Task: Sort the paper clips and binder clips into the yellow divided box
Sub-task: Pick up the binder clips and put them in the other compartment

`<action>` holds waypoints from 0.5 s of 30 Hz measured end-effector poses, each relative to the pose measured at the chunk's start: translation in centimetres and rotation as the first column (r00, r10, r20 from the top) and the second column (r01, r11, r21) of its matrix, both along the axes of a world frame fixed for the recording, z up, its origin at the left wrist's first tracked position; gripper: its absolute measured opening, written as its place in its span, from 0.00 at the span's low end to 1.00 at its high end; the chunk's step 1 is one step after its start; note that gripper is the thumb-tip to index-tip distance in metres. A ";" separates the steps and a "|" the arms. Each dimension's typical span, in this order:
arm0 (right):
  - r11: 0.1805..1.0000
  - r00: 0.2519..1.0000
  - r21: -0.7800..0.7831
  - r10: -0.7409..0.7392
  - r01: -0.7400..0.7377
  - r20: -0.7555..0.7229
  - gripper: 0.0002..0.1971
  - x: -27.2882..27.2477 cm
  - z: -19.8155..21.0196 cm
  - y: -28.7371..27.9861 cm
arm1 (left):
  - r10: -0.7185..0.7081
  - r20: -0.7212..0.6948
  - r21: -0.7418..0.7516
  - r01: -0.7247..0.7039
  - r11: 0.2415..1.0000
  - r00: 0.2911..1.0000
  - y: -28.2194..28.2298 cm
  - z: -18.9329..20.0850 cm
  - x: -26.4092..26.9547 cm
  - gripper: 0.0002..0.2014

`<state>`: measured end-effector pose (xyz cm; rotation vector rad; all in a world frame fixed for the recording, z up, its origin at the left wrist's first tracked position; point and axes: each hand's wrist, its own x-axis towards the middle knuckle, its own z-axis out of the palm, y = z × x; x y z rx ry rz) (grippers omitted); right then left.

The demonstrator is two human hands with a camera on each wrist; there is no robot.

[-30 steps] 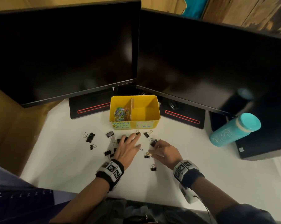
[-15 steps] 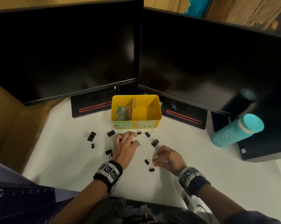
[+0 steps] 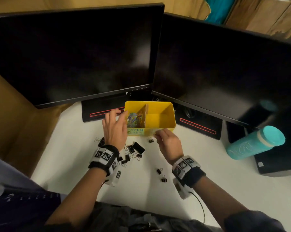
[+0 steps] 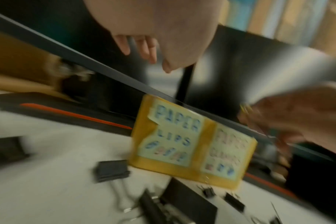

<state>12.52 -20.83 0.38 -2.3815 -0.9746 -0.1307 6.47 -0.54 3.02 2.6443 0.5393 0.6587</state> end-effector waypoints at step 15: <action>0.785 0.886 -0.419 0.440 -0.457 -0.142 0.27 -2.5 -1.8 5.0 | -0.449 -0.360 -0.584 0.179 0.792 0.818 3.6 -7.5 -8.9 0.31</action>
